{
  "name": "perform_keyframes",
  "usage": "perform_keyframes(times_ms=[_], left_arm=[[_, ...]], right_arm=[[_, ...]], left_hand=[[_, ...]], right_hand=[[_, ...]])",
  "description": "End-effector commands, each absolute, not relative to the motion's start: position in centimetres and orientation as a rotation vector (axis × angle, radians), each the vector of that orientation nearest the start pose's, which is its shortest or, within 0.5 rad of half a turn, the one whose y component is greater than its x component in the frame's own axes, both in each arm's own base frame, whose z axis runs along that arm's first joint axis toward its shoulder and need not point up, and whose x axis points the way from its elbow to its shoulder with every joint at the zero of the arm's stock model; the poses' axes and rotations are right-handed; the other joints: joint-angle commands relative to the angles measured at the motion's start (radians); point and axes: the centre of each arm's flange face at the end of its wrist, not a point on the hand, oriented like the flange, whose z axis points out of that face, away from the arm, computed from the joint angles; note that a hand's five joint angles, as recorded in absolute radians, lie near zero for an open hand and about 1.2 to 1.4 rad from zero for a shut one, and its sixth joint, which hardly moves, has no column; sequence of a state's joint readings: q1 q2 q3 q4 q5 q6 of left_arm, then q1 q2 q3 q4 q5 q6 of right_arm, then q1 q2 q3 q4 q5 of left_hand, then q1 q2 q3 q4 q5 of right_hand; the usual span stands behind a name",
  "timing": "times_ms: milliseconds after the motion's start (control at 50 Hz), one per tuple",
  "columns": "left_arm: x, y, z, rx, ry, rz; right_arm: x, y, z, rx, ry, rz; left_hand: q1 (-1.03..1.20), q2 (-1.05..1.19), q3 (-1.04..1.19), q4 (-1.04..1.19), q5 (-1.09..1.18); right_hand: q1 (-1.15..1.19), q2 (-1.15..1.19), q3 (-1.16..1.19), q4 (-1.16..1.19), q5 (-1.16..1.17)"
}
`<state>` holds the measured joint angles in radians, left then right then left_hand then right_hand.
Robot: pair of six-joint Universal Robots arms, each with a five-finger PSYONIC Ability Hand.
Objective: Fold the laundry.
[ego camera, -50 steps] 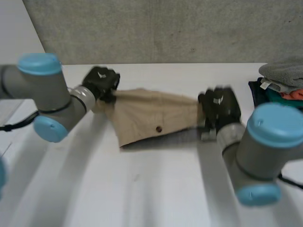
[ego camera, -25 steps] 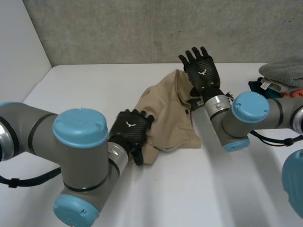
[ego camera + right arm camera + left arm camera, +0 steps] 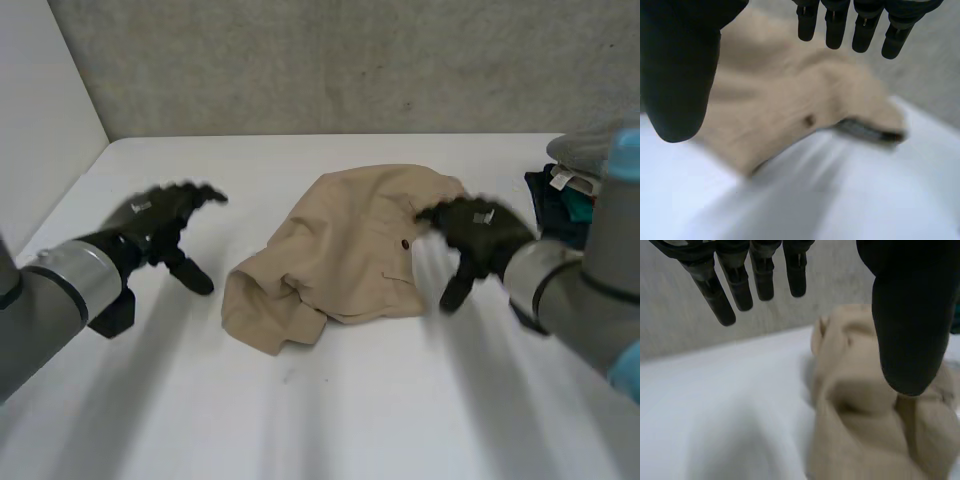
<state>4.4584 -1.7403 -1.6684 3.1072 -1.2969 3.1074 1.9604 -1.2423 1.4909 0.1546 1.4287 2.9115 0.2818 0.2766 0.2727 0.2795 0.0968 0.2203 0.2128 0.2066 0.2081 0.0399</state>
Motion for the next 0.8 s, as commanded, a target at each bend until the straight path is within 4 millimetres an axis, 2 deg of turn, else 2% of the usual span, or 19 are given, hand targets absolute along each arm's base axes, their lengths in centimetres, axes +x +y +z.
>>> perform_keyframes(times_ms=[20,180,260,280,340,420,480,500,560,580,600,640,660,680,700,720,740,760,800], left_arm=[[-23.4,-28.8,17.1,0.606,3.019,-1.783],[-25.3,-29.7,14.5,0.625,3.130,-1.598],[-26.0,-30.0,14.1,0.615,3.134,-1.593],[-26.2,-30.1,14.1,0.604,3.128,-1.600],[-26.4,-30.3,14.2,0.601,3.103,-1.625],[-26.3,-30.7,15.5,0.566,3.032,-1.699],[-25.8,-30.9,18.2,0.525,2.935,-1.815],[-25.6,-30.9,20.1,0.513,2.877,-1.889],[-25.1,-30.5,23.5,0.507,2.772,-2.022],[-24.7,-30.0,26.2,0.524,2.680,-2.127],[-24.5,-29.7,27.5,0.543,2.626,-2.176],[-24.3,-28.8,30.4,0.584,2.509,-2.290],[-24.2,-27.7,33.2,0.641,2.385,-2.385],[-24.0,-27.1,34.5,0.666,2.318,-2.432],[-24.0,-26.3,35.9,0.702,2.247,-2.475],[-23.9,-25.1,38.1,0.754,2.132,-2.545],[-23.8,-24.4,39.1,0.778,2.077,-2.575],[-23.6,-23.2,41.1,0.809,1.976,-2.627],[-23.4,-22.4,42.8,0.829,1.898,-2.660]], right_arm=[[28.0,-23.9,16.1,-0.875,2.245,-1.498],[30.5,-25.1,12.3,-0.918,2.177,-1.617],[31.1,-26.2,11.0,-0.940,2.208,-1.659],[31.2,-26.7,10.7,-0.942,2.217,-1.682],[31.4,-27.5,10.4,-0.939,2.216,-1.728],[31.8,-28.8,10.4,-0.932,2.194,-1.805],[31.8,-29.7,11.7,-0.916,2.167,-1.878],[31.8,-29.9,12.2,-0.910,2.161,-1.897],[31.2,-30.5,16.4,-0.857,2.100,-2.010],[31.0,-30.5,17.9,-0.841,2.074,-2.046],[30.4,-30.5,21.2,-0.807,2.015,-2.124],[29.8,-30.3,24.8,-0.781,1.943,-2.207],[29.5,-30.1,26.5,-0.782,1.906,-2.247],[28.9,-29.3,29.8,-0.778,1.830,-2.326],[28.6,-29.0,31.4,-0.783,1.792,-2.365],[28.0,-28.0,34.7,-0.802,1.720,-2.448],[27.8,-27.7,35.8,-0.808,1.697,-2.478],[27.3,-27.0,38.2,-0.818,1.647,-2.546],[26.9,-26.4,40.4,-0.833,1.614,-2.599]], left_hand=[[0.117,0.122,0.126,0.119,0.127],[0.158,0.163,0.167,0.160,0.168],[0.483,0.488,0.492,0.485,0.493],[0.687,0.692,0.696,0.689,0.697],[1.072,1.077,1.081,1.074,1.083],[1.114,1.120,1.124,1.117,1.125],[1.114,1.120,1.124,1.117,1.125],[1.114,1.120,1.124,1.117,1.125],[1.114,1.120,1.124,1.117,1.125],[1.114,1.120,1.124,1.117,1.125],[1.114,1.120,1.124,1.117,1.125],[1.114,1.120,1.124,1.117,1.125],[1.114,1.120,1.124,1.117,1.125],[1.114,1.120,1.124,1.117,1.125],[1.114,1.120,1.124,1.117,1.125],[1.114,1.120,1.124,1.117,1.125],[1.114,1.120,1.124,1.117,1.125],[1.114,1.120,1.124,1.117,1.125],[1.114,1.120,1.124,1.117,1.125]], right_hand=[[0.151,0.158,0.164,0.163,0.157],[0.307,0.314,0.320,0.319,0.312],[0.406,0.414,0.420,0.418,0.412],[0.444,0.452,0.458,0.456,0.450],[0.599,0.607,0.613,0.612,0.605],[1.174,1.182,1.188,1.187,1.180],[1.176,1.183,1.190,1.188,1.182],[1.176,1.183,1.190,1.188,1.182],[1.176,1.183,1.190,1.188,1.182],[1.176,1.183,1.190,1.188,1.182],[1.176,1.183,1.190,1.188,1.182],[1.176,1.183,1.190,1.188,1.182],[1.176,1.183,1.190,1.188,1.182],[1.176,1.183,1.190,1.188,1.182],[1.176,1.183,1.190,1.188,1.182],[1.176,1.183,1.190,1.188,1.182],[1.176,1.183,1.190,1.188,1.182],[1.176,1.183,1.190,1.188,1.182],[1.176,1.183,1.190,1.188,1.182]])
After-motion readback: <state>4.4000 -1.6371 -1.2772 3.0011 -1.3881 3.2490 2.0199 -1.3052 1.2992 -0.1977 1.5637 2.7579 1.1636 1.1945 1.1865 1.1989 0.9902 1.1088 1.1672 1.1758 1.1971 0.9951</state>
